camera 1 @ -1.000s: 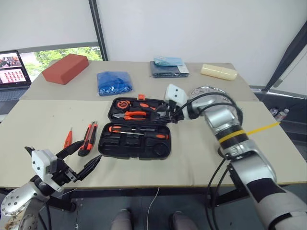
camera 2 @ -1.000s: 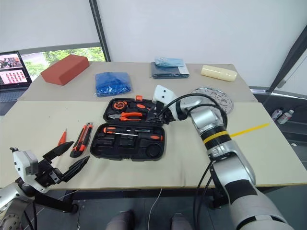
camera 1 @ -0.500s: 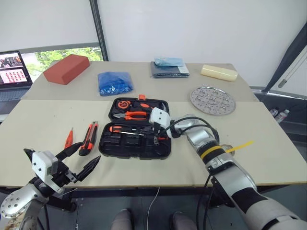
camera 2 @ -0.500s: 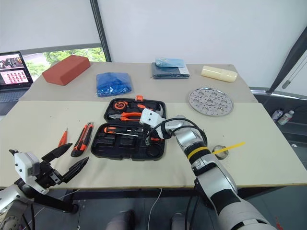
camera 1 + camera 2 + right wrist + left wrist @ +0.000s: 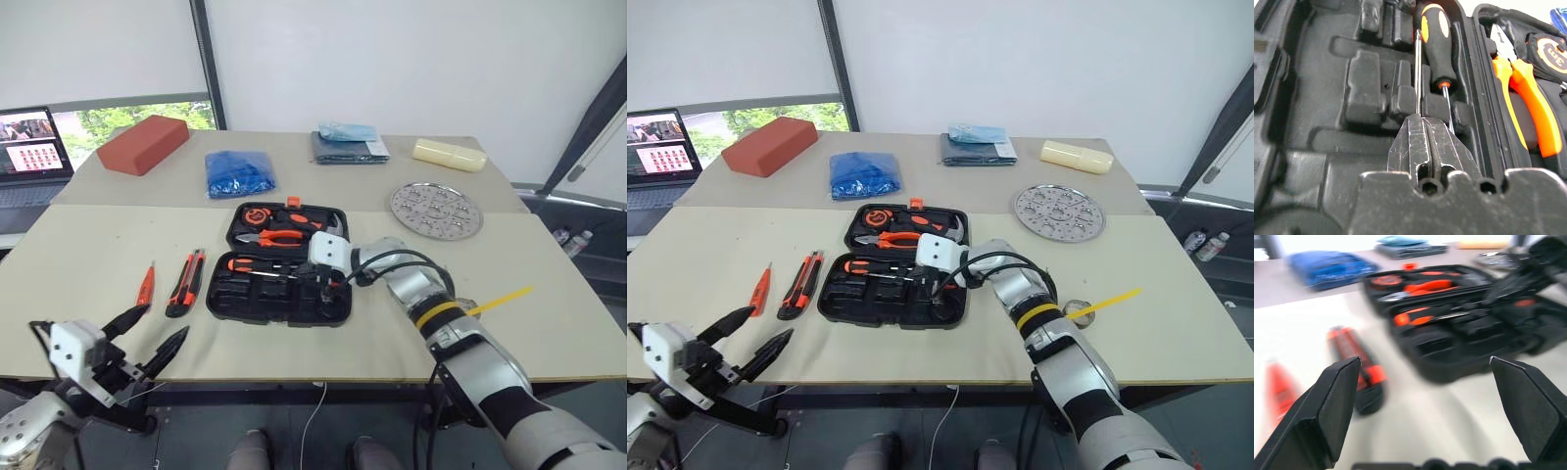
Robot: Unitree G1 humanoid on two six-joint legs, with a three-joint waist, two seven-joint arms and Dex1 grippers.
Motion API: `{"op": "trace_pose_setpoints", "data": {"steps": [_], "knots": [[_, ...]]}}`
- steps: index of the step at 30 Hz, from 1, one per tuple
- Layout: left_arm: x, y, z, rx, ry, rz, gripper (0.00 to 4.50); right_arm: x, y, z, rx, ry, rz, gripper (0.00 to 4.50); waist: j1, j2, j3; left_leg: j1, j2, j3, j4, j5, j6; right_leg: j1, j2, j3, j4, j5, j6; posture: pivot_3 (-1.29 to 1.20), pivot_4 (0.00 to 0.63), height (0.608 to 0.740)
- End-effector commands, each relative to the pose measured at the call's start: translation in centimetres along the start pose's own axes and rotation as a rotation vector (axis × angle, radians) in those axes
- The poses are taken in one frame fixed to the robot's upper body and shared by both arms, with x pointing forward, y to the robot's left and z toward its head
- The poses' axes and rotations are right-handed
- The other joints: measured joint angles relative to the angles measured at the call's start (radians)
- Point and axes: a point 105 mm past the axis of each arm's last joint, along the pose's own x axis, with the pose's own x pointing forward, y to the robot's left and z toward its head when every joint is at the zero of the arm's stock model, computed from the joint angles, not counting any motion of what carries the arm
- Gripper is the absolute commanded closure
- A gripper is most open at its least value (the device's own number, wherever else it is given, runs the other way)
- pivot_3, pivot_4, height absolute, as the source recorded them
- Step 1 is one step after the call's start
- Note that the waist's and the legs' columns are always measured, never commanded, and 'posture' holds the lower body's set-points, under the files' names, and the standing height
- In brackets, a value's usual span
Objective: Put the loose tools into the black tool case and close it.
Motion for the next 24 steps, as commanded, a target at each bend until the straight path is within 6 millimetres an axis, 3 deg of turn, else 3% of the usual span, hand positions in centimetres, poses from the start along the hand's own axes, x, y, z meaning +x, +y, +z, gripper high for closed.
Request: {"op": "trace_pose_setpoints", "data": {"steps": [1, 5, 16, 24], "knots": [[-2.2, 1.5, 1.6, 0.023, -0.081, 0.081, 0.0, -2.9, -1.1, 1.8, 0.028, -0.168, -0.046, 4.42, -0.003, 0.0, 0.0, -0.001, 0.0, 0.0, 0.0, 0.0, 0.0, 0.0, 0.0, 0.0, 0.0, 0.0, 0.0, 0.0, 0.15, 0.74], [-2.1, 0.9, 1.9, 0.034, -0.089, 0.03, 0.0, -3.3, -0.9, 1.0, 0.08, -0.158, -0.047, 4.42, -0.006, 0.0, 0.0, -0.004, 0.0, 0.0, 0.0, 0.0, 0.0, 0.0, 0.001, 0.0, 0.001, 0.001, 0.001, 0.0, 0.15, 0.74], [1.5, -1.1, 2.3, 0.028, -0.107, -0.13, 0.0, 1.1, -0.9, 1.0, 0.17, -0.053, -0.061, 4.42, -0.01, 0.0, 0.001, -0.004, 0.001, 0.001, 0.0, 0.0, 0.0, 0.0, 0.001, 0.001, 0.001, 0.002, 0.002, 0.0, 0.15, 0.74], [2.0, -1.7, 1.8, 0.033, -0.07, -0.158, 0.0, 2.0, 1.0, -1.3, 0.132, 0.118, 0.031, 4.42, -0.013, 0.0, 0.0, -0.003, 0.001, 0.001, -0.001, 0.0, 0.0, -0.001, 0.001, 0.0, 0.001, 0.001, 0.001, 0.0, 0.15, 0.74]]}}
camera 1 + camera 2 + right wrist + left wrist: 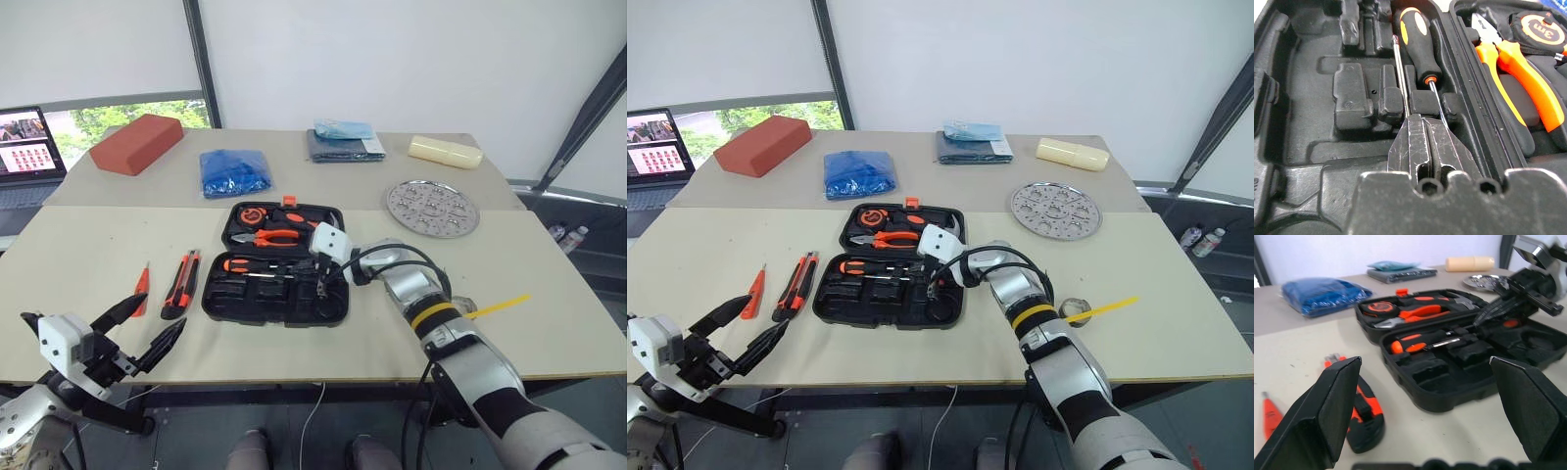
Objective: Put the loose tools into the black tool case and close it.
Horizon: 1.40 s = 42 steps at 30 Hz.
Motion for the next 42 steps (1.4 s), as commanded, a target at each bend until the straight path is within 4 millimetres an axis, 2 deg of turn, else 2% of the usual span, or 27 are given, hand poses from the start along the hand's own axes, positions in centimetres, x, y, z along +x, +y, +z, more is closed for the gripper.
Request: {"op": "trace_pose_setpoints", "data": {"steps": [1, 5, 8, 10, 13, 16, 18, 21, 23, 24, 25, 27, 29, 31, 32, 35, 38, 42], "knots": [[0.1, -0.2, 0.6, 0.04, 0.008, -0.01, 0.0, 0.2, 1.1, -2.0, -0.011, 0.107, 0.053, 4.42, 0.0, 0.0, 0.0, 0.001, 0.0, 0.0, 0.0, 0.0, 0.0, 0.0, 0.0, 0.0, 0.0, 0.0, -0.001, 0.0, 0.15, 0.74], [-0.4, 0.2, 0.2, 0.039, 0.036, 0.021, 0.0, 0.4, 1.6, -2.2, -0.051, 0.127, 0.07, 4.42, -0.001, 0.0, 0.0, 0.003, 0.0, 0.0, 0.0, 0.0, 0.0, 0.0, -0.001, 0.0, 0.0, -0.001, -0.002, 0.0, 0.15, 0.74], [-1.3, 0.6, 0.4, 0.014, 0.018, 0.077, 0.0, -0.1, 0.7, 0.1, -0.063, -0.005, 0.026, 4.42, -0.003, 0.0, 0.0, 0.003, 0.0, 0.0, 0.0, 0.0, -0.001, -0.001, -0.001, 0.0, 0.0, -0.001, -0.002, 0.0, 0.15, 0.74], [-2.5, 1.2, 0.7, -0.019, -0.005, 0.142, 0.0, -1.4, -0.4, 2.1, -0.067, -0.154, -0.018, 4.42, -0.003, -0.001, 0.0, 0.003, 0.0, 0.0, 0.0, 0.0, -0.001, -0.001, -0.001, 0.0, 0.0, -0.001, -0.002, 0.0, 0.15, 0.74], [-5.7, 2.5, 0.3, -0.034, 0.003, 0.278, 0.0, -4.4, -1.3, 3.2, -0.043, -0.309, -0.051, 3.72, -0.006, -0.001, 0.0, -0.001, 0.0, 0.0, -0.001, 0.0, 0.0, 0.0, -0.001, 0.0, -0.001, -0.001, -0.002, 0.0, 0.15, 0.74], [-9.3, 3.7, -0.8, -0.036, 0.052, 0.414, 0.0, -7.6, -1.1, 3.2, -0.025, -0.448, -0.065, 2.74, -0.005, -0.001, 0.0, -0.003, 0.0, 0.0, -0.001, 0.0, 0.001, -0.001, -0.001, 0.0, -0.002, 0.0, 0.004, 0.0, 0.15, 0.74], [-10.8, 4.0, -1.2, -0.035, 0.08, 0.469, 0.0, -9.0, -0.7, 3.2, -0.017, -0.511, -0.066, 2.05, -0.006, -0.001, 0.001, -0.002, 0.0, 0.0, -0.001, 0.0, 0.001, -0.001, -0.001, 0.0, -0.002, -0.001, 0.003, 0.0, 0.15, 0.74], [-14.5, 4.9, -2.5, -0.061, 0.172, 0.62, 0.0, -12.1, 1.0, 1.5, -0.013, -0.556, -0.033, 0.98, -0.005, -0.002, 0.001, -0.001, 0.0, 0.0, -0.002, 0.0, 0.0, 0.0, -0.001, -0.001, -0.002, -0.004, -0.001, 0.0, 0.15, 0.74], [-16.2, 5.1, -3.3, -0.08, 0.243, 0.693, 0.0, -13.4, 1.6, 0.5, 0.002, -0.55, -0.043, 0.23, -0.004, -0.002, 0.001, 0.0, 0.0, 0.0, -0.002, 0.0, 0.0, -0.002, -0.002, -0.001, -0.003, -0.005, 0.001, 0.0, 0.15, 0.74], [-16.7, 5.3, -3.5, -0.094, 0.265, 0.729, 0.0, -13.9, 1.9, -0.1, 0.022, -0.537, -0.045, 0.02, -0.004, -0.002, 0.001, 0.0, 0.0, 0.0, -0.002, -0.001, 0.0, -0.002, -0.002, -0.001, -0.005, -0.006, 0.003, 0.0, 0.15, 0.74], [-17.0, 5.5, -3.6, -0.103, 0.278, 0.751, 0.0, -14.3, 2.1, -0.4, 0.034, -0.527, -0.045, 0.02, -0.003, -0.002, 0.001, 0.0, -0.001, 0.001, -0.002, -0.001, -0.001, -0.002, -0.003, -0.001, -0.005, -0.007, 0.005, 0.0, 0.15, 0.74], [-16.9, 5.9, -3.3, -0.119, 0.287, 0.782, 0.0, -15.0, 2.3, -0.9, 0.043, -0.514, -0.065, 0.02, -0.002, -0.002, 0.001, 0.0, -0.001, 0.001, -0.001, -0.002, -0.002, -0.003, -0.004, -0.001, -0.005, -0.007, 0.005, 0.0, 0.15, 0.74], [-16.1, 6.0, -2.7, -0.131, 0.269, 0.767, 0.0, -15.4, 2.4, -1.0, 0.039, -0.508, -0.081, 0.02, -0.003, -0.002, 0.001, 0.0, -0.001, 0.001, -0.001, -0.002, -0.002, -0.004, -0.005, -0.001, -0.005, -0.007, 0.005, 0.0, 0.15, 0.74], [-12.9, 6.2, -1.4, -0.161, 0.24, 0.684, 0.0, -15.8, 2.1, -0.3, 0.016, -0.516, -0.108, 0.02, 0.001, -0.004, 0.002, 0.0, 0.0, 0.001, -0.001, -0.002, -0.003, -0.005, -0.004, -0.002, -0.004, -0.006, 0.004, 0.0, 0.15, 0.74], [-11.9, 6.2, -1.1, -0.171, 0.239, 0.659, 0.0, -15.9, 2.0, -0.1, 0.003, -0.519, -0.114, 0.02, 0.004, -0.004, 0.002, 0.0, 0.0, 0.001, -0.001, -0.002, -0.003, -0.005, -0.005, -0.002, -0.004, -0.006, 0.004, 0.0, 0.15, 0.74], [-8.0, 7.2, -0.8, -0.191, 0.353, 0.639, 0.0, -15.6, 2.2, 1.7, -0.042, -0.542, -0.077, 0.02, 0.016, -0.003, 0.003, -0.001, -0.001, 0.001, -0.001, -0.002, -0.003, -0.006, -0.005, -0.002, -0.003, -0.005, 0.003, 0.0, 0.15, 0.74], [-4.6, 7.4, 0.0, -0.255, 0.37, 0.597, 0.0, -15.2, 2.5, 2.8, -0.058, -0.554, -0.032, 0.02, 0.014, -0.003, 0.003, -0.001, -0.001, 0.001, -0.001, -0.002, -0.003, -0.007, -0.004, -0.002, -0.002, -0.003, 0.004, 0.0, 0.15, 0.74], [-0.8, 8.4, -0.3, -0.291, 0.398, 0.591, 0.0, -14.9, 2.4, 3.6, -0.06, -0.566, -0.017, 0.02, 0.011, -0.003, 0.003, -0.001, -0.001, 0.001, 0.0, -0.001, -0.002, -0.001, -0.003, -0.002, -0.003, 0.002, 0.003, 0.0, 0.15, 0.74]]}}
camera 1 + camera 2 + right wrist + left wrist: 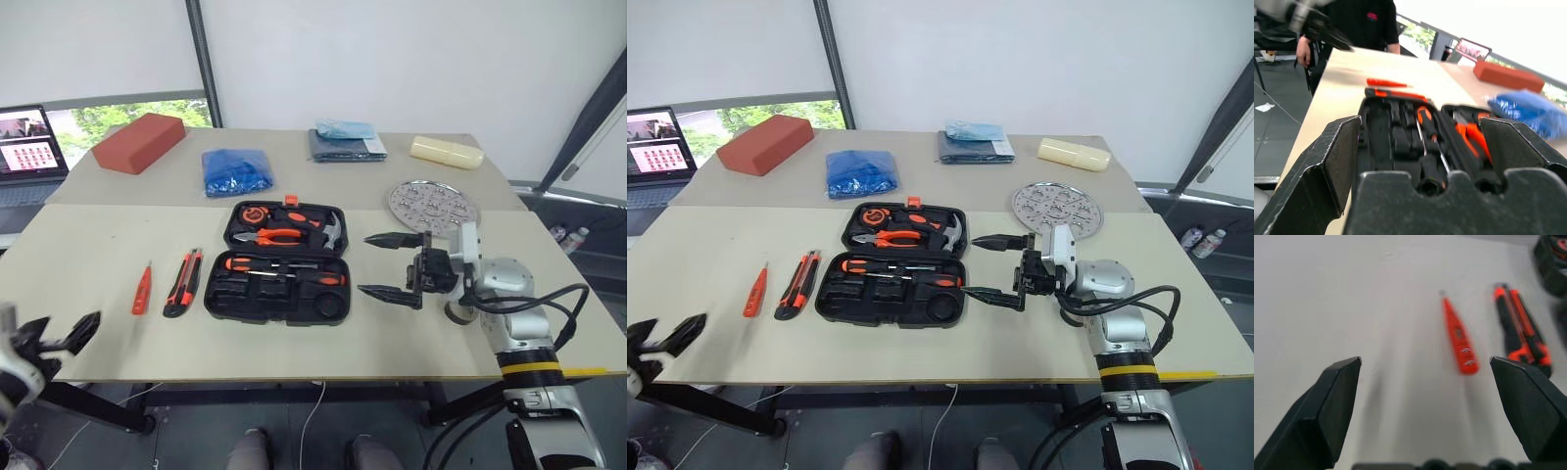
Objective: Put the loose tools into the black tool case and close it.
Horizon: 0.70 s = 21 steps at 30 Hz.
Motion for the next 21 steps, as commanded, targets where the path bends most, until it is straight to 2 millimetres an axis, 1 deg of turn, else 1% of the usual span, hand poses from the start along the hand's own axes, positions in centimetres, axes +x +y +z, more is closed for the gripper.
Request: {"op": "trace_pose_setpoints", "data": {"steps": [1, 5, 7, 9, 11, 12, 14, 15, 17, 18, 19, 20, 21], "knots": [[2.3, -0.2, 0.1, 0.0, 0.059, 0.035, 0.0, 0.7, -0.3, 1.5, -0.032, -0.037, 0.018, 0.02, -0.002, 0.0, 0.0, 0.0, 0.0, 0.0, 0.0, 0.001, 0.001, 0.0, 0.0, 0.0, 0.001, 0.001, 0.003, 0.0, 0.15, 0.74], [4.9, -0.4, 0.1, -0.003, 0.084, 0.07, 0.0, 0.9, -0.2, 1.5, -0.029, -0.037, 0.026, 0.02, -0.002, -0.001, 0.0, 0.0, 0.0, -0.001, -0.003, 0.003, 0.004, -0.001, 0.003, 0.0, 0.002, 0.0, 0.003, 0.0, 0.15, 0.74], [5.8, -1.0, -0.6, -0.009, 0.122, 0.053, 0.0, 1.0, -0.2, 1.6, -0.027, -0.038, 0.028, 0.02, -0.001, -0.001, 0.001, 0.0, 0.0, -0.001, -0.003, 0.003, 0.004, -0.001, 0.003, 0.0, 0.001, 0.0, 0.003, 0.0, 0.15, 0.74], [6.5, -1.1, -1.4, -0.014, 0.155, 0.058, 0.0, 1.0, -0.1, 1.7, -0.025, -0.037, 0.028, 0.02, 0.0, -0.001, 0.001, 0.0, 0.0, -0.001, -0.004, 0.003, 0.003, -0.001, 0.002, 0.0, 0.001, 0.0, 0.003, 0.0, 0.15, 0.74], [6.9, -0.9, -2.0, -0.03, 0.168, 0.067, 0.5, 0.9, -0.1, 1.7, -0.023, -0.035, 0.028, 0.0, 0.001, -0.001, 0.001, 0.0, 0.0, -0.001, -0.004, 0.002, 0.003, 0.0, 0.002, 0.0, 0.001, 0.0, 0.003, 0.0, 0.15, 0.74], [7.0, -1.0, -2.2, -0.039, 0.174, 0.062, 0.64, 0.9, -0.1, 1.7, -0.022, -0.034, 0.027, 0.0, 0.002, -0.001, 0.001, 0.0, 0.0, -0.001, -0.004, 0.002, 0.003, 0.0, 0.002, 0.0, 0.001, 0.0, 0.003, 0.0, 0.15, 0.74], [7.1, -1.3, -2.7, -0.054, 0.19, 0.049, 1.47, 0.9, 0.0, 1.7, -0.019, -0.032, 0.027, 0.0, 0.002, -0.001, 0.001, 0.001, 0.0, -0.001, -0.004, 0.002, 0.001, 0.0, 0.002, 0.0, 0.001, 0.0, 0.003, 0.0, 0.15, 0.74], [7.1, -1.4, -3.0, -0.062, 0.199, 0.044, 1.74, 0.8, 0.1, 1.7, -0.018, -0.031, 0.028, 0.0, 0.002, -0.001, 0.001, 0.001, 0.0, -0.001, -0.004, 0.002, 0.001, 0.0, 0.002, 0.0, 0.001, 0.0, 0.003, 0.0, 0.15, 0.74], [6.9, -1.4, -3.4, -0.062, 0.213, 0.04, 2.5, 0.8, 0.2, 1.8, -0.016, -0.03, 0.028, 0.0, 0.006, -0.001, 0.001, 0.001, 0.0, -0.001, -0.003, 0.002, -0.001, 0.001, 0.002, 0.0, 0.001, 0.0, 0.004, 0.0, 0.15, 0.74], [6.8, -1.2, -3.6, -0.061, 0.215, 0.042, 2.81, 0.8, 0.2, 1.8, -0.015, -0.029, 0.028, 0.0, 0.007, -0.001, 0.001, 0.001, 0.0, -0.001, -0.003, 0.002, -0.001, 0.001, 0.002, 0.0, 0.001, 0.001, 0.004, 0.0, 0.15, 0.74], [6.5, -0.8, -3.5, -0.061, 0.21, 0.051, 3.09, 0.8, 0.2, 1.8, -0.015, -0.027, 0.029, 0.0, 0.007, -0.001, 0.001, 0.001, -0.001, -0.001, -0.003, 0.002, -0.001, 0.001, 0.001, 0.0, 0.001, 0.001, 0.004, 0.0, 0.15, 0.74], [6.1, -0.2, -2.5, -0.068, 0.16, 0.035, 3.33, 0.7, 0.3, 1.8, -0.016, -0.023, 0.029, 0.0, 0.008, -0.001, 0.001, 0.001, -0.001, -0.001, -0.003, 0.002, -0.001, 0.001, 0.001, 0.0, 0.001, 0.001, 0.004, 0.0, 0.15, 0.74], [5.6, 0.3, -1.3, -0.067, 0.104, 0.006, 3.8, 0.5, 0.3, 1.9, -0.017, -0.018, 0.027, 0.0, 0.007, -0.001, 0.001, 0.001, -0.001, -0.001, -0.003, 0.002, -0.002, 0.001, 0.001, 0.0, 0.001, 0.001, 0.004, 0.0, 0.15, 0.74]]}}
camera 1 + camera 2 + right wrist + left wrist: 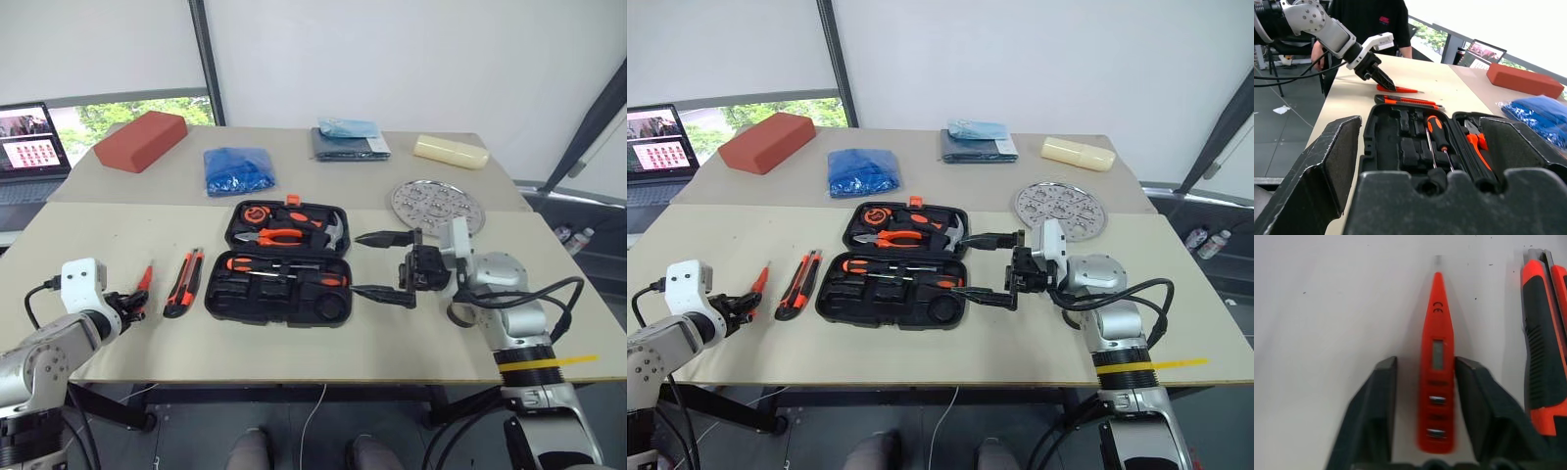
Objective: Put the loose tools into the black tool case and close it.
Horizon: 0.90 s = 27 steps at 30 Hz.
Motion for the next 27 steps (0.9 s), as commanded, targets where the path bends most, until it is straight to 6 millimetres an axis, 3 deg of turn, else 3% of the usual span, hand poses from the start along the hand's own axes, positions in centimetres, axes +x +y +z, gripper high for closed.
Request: {"op": "trace_pose_setpoints", "data": {"steps": [1, 3, 6, 10, 13, 20, 27], "knots": [[-1.8, 1.3, 1.8, -0.006, -0.102, -0.081, 4.02, -0.6, 0.0, 1.3, -0.033, -0.014, -0.006, 0.0, -0.001, 0.0, 0.0, 0.0, 0.0, 0.0, 0.0, 0.0, 0.0, 0.0, 0.0, 0.0, 0.0, 0.0, 0.0, 0.0, 0.15, 0.74], [-3.0, 0.4, 4.3, 0.135, -0.202, -0.22, 4.03, -1.2, -0.1, 1.5, -0.036, -0.001, -0.02, 0.0, -0.003, -0.001, 0.0, 0.0, 0.0, 0.0, -0.001, 0.0, 0.0, -0.001, 0.0, 0.0, 0.0, 0.0, 0.0, 0.0, 0.15, 0.74], [-4.4, -2.3, 6.0, 0.433, -0.266, -0.463, 4.03, -2.0, -0.2, 1.5, -0.035, 0.022, -0.04, 0.0, 0.0, -0.004, 0.002, -0.002, 0.001, 0.0, -0.003, 0.001, -0.002, -0.004, 0.0, -0.002, 0.0, 0.0, -0.003, 0.0, 0.15, 0.74], [-5.1, -7.2, 5.4, 0.884, -0.248, -0.84, 4.03, -3.0, -0.2, 1.2, -0.021, 0.061, -0.062, 0.0, 0.017, -0.003, 0.003, -0.001, 0.0, 0.004, -0.005, 0.0, -0.003, -0.009, -0.003, -0.002, -0.004, -0.002, -0.009, 0.0, 0.15, 0.74], [-4.2, -10.8, 5.6, 1.041, -0.226, -1.029, 4.03, -3.5, 0.0, 1.0, -0.007, 0.081, -0.068, 0.0, 0.028, -0.002, 0.003, -0.003, 0.0, 0.006, -0.004, 0.001, -0.003, -0.01, -0.004, -0.001, -0.005, -0.002, -0.008, 0.0, 0.15, 0.74], [0.2, -14.8, 4.9, 1.355, -0.11, -1.1, 4.03, -3.6, 0.8, 1.0, 0.008, 0.089, -0.085, 0.0, 0.017, -0.002, 0.003, -0.016, 0.001, 0.004, 0.006, 0.007, 0.009, -0.013, 0.001, 0.002, 0.001, 0.003, 0.003, 0.0, 0.15, 0.74], [2.8, -15.5, 4.3, 1.473, -0.057, -1.062, 4.03, -4.3, 1.4, 1.0, 0.012, 0.104, -0.126, 0.0, 0.016, -0.003, 0.004, -0.016, 0.001, 0.003, 0.006, 0.007, 0.009, -0.014, 0.002, 0.003, 0.002, 0.003, 0.004, 0.0, 0.15, 0.74]]}}
